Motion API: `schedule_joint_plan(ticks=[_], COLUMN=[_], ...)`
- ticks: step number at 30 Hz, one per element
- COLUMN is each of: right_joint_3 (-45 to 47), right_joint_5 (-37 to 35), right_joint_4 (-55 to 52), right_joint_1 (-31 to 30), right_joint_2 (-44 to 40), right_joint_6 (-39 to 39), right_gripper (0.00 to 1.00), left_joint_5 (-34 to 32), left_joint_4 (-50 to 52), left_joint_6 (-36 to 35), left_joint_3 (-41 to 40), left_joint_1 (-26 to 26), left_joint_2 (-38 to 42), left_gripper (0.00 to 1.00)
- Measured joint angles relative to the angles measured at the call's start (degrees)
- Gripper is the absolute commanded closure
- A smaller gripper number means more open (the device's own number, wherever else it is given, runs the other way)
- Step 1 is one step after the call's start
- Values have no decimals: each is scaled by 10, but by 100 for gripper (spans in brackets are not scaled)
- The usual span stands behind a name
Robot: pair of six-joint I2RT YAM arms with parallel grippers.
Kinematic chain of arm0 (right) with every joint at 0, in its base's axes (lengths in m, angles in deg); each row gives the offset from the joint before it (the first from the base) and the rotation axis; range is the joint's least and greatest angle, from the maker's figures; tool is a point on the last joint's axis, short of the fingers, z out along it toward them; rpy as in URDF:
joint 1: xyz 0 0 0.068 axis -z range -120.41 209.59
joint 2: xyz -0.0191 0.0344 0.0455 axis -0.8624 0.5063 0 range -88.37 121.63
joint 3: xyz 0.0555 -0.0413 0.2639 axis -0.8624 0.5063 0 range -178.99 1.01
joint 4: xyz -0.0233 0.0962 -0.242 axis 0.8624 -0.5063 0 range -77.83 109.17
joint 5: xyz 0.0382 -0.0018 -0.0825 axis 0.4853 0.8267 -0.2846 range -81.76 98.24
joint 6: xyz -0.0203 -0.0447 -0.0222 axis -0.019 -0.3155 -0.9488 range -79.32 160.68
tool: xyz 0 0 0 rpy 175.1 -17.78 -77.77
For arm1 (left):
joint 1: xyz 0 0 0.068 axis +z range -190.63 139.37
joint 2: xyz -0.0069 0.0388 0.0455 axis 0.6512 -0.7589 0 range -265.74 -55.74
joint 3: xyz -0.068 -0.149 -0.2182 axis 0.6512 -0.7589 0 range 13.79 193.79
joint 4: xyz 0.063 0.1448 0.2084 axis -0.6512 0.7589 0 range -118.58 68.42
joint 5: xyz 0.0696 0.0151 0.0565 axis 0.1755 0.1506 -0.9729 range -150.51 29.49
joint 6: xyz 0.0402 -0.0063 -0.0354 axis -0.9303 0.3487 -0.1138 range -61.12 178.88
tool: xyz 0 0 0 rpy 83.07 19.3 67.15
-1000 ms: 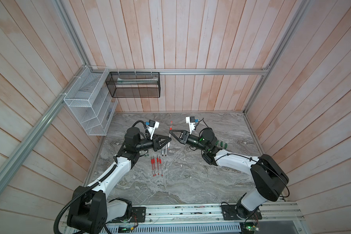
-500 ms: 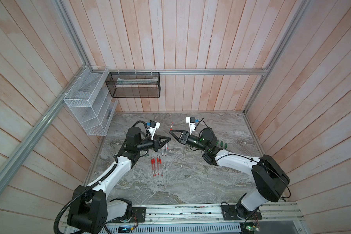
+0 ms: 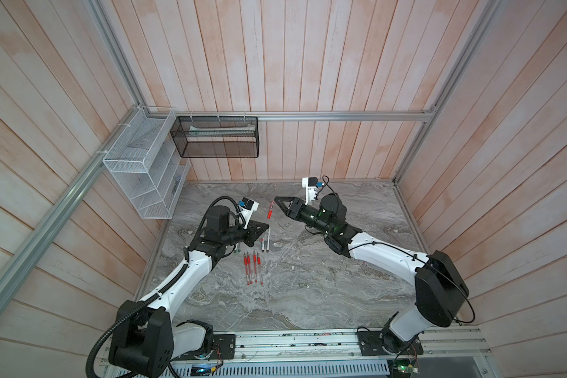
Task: Remove pen caps from pens
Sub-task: Open the pen cap on the pen.
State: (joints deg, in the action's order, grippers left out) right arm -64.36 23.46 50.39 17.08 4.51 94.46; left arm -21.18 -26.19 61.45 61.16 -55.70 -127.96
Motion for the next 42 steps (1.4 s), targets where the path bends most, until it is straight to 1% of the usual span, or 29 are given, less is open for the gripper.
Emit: schedule_joint_plan(ticks=[6,9,12,13,15,16,21,26,27,29,32,35,38,42], right_joint_3=[-44,-63,-73,-76,-83,-88,-119,-174,-182,-212,-237,-233,-212,-135], right_joint_5=[-7,-8,-7,-6,-5,-9,-6,52,52,42,25,14,12,11], right_joint_4=[-42,-64,-76,-80,-90,-98,-153,-226,-229,-221,-191,-176,-173,-185], right_joint_1=[-4,-6,-9,-10,-11,-11,-5,18,21,46,94,118,120,121], right_joint_2=[45,67,79,80,81,81,82,94,95,99,93,81,67,17], right_joint_6=[-3,-3,-8,-8,-13,-18,-35,-38,-38,-40,-39,-39,-39,-63], right_gripper=[60,65,78,83,98,100,100,100,100,100,100,100,100,100], left_joint_5=[-6,-6,-7,-7,-8,-8,-14,-34,-35,-19,-3,0,10,11], left_joint_4=[7,7,9,13,15,14,-13,-77,-81,-64,-24,-14,-7,30], left_joint_6=[-4,-4,-4,-4,-4,-4,5,36,40,42,45,48,64,98], left_joint_3=[0,0,0,0,0,0,-12,-46,-55,-96,-132,-143,-143,-139], left_joint_1=[-1,-1,-2,-2,-3,-3,-9,-21,-23,-33,-46,-45,-35,8], left_joint_2=[0,0,0,0,0,0,3,20,27,43,47,50,62,93], left_gripper=[100,100,100,100,100,100,100,100,100,100,100,100,100,100])
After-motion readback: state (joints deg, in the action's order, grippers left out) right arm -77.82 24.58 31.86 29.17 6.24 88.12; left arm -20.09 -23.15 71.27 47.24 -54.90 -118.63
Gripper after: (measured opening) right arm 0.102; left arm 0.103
